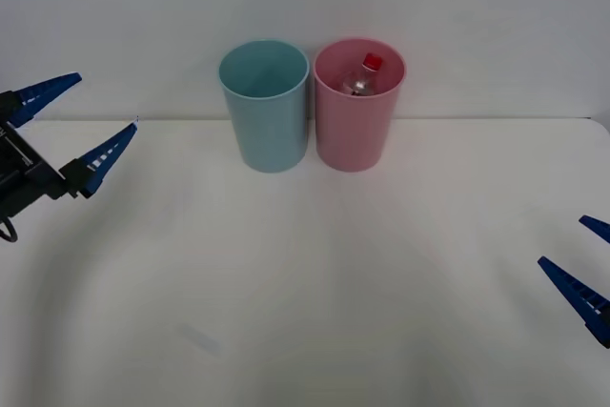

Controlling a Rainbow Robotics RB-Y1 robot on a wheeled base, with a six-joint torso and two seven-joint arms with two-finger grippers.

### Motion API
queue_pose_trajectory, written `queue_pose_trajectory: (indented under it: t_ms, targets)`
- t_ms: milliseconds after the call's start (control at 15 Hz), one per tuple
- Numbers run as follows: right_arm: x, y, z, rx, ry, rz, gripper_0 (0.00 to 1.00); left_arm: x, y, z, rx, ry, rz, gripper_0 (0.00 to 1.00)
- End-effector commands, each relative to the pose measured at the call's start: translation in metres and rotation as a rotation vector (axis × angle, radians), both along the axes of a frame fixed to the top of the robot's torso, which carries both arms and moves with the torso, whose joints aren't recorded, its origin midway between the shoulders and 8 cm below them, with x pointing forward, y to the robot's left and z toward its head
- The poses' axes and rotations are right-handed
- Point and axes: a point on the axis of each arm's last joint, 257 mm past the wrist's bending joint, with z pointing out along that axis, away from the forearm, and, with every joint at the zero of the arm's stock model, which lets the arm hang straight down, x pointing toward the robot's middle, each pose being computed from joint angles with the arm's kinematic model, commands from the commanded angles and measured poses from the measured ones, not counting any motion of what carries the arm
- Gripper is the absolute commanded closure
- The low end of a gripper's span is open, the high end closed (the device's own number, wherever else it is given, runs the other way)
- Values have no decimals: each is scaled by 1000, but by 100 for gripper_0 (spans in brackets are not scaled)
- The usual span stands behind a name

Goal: Grasp the object on the table and drop it into the matching bin: aluminum can to the light blue bin, PET bottle to the pink bin.

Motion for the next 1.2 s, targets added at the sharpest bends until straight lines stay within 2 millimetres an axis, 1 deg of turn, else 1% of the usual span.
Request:
queue_pose_trajectory:
  t_ms: [67,133,200,467,667,867,1000,1133,1200]
  targets:
    - [0,0,0,0,0,0,0,-23,28,-13,39,27,31,0]
    - [0,0,0,0,0,0,0,-31,38,-19,51,39,38,0]
    - [0,0,0,0,0,0,0,-43,50,-26,79,44,50,0]
    - [0,0,0,0,0,0,0,-83,87,-47,124,107,80,0]
    - [0,0,0,0,0,0,0,-110,104,-59,119,160,92,0]
    - [0,0,0,0,0,0,0,-132,110,-76,101,216,99,0]
    - [0,0,0,0,0,0,0,-142,108,-85,90,247,87,0]
    - [0,0,0,0,0,0,0,-144,102,-92,79,269,70,0]
    - [0,0,0,0,0,0,0,-144,101,-93,77,271,69,0]
